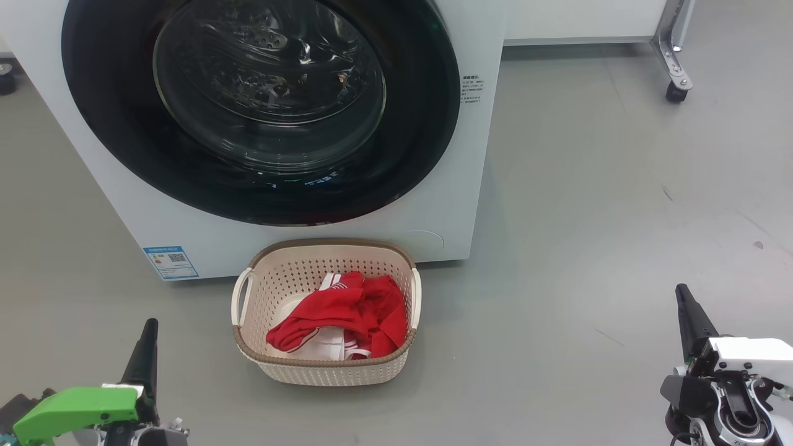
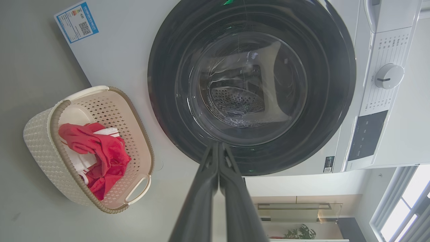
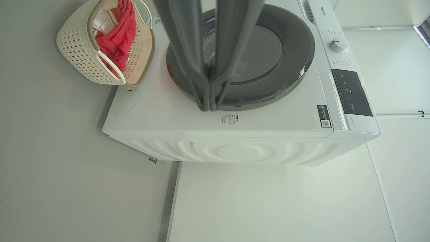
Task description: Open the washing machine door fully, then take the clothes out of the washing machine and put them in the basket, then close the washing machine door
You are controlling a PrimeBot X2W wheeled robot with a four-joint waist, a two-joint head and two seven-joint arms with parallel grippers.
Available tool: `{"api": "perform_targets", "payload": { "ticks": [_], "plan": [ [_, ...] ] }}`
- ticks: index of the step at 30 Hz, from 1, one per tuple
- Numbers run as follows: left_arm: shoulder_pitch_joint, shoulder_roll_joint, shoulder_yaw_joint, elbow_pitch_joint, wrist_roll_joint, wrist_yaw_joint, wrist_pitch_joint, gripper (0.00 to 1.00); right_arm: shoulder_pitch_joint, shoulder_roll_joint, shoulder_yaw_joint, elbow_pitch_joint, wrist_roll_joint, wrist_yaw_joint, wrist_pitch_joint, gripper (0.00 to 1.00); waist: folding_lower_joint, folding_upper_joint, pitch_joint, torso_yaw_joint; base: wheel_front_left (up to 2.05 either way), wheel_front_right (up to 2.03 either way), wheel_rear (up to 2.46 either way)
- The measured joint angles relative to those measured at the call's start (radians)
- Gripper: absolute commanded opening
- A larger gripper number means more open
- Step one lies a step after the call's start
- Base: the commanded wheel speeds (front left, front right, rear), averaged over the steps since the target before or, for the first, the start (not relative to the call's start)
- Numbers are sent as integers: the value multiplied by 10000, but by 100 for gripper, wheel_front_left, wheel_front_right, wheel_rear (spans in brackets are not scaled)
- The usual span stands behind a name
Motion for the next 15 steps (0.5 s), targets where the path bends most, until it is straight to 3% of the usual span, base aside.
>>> {"api": "perform_targets", "payload": {
  "ticks": [15],
  "plan": [
    [-2, 0, 21, 6, 0, 0, 12, 0, -2, 2, -12, 12, 0, 0, 0, 0, 0, 0, -1, 0, 0, 0, 0]
  ]
}}
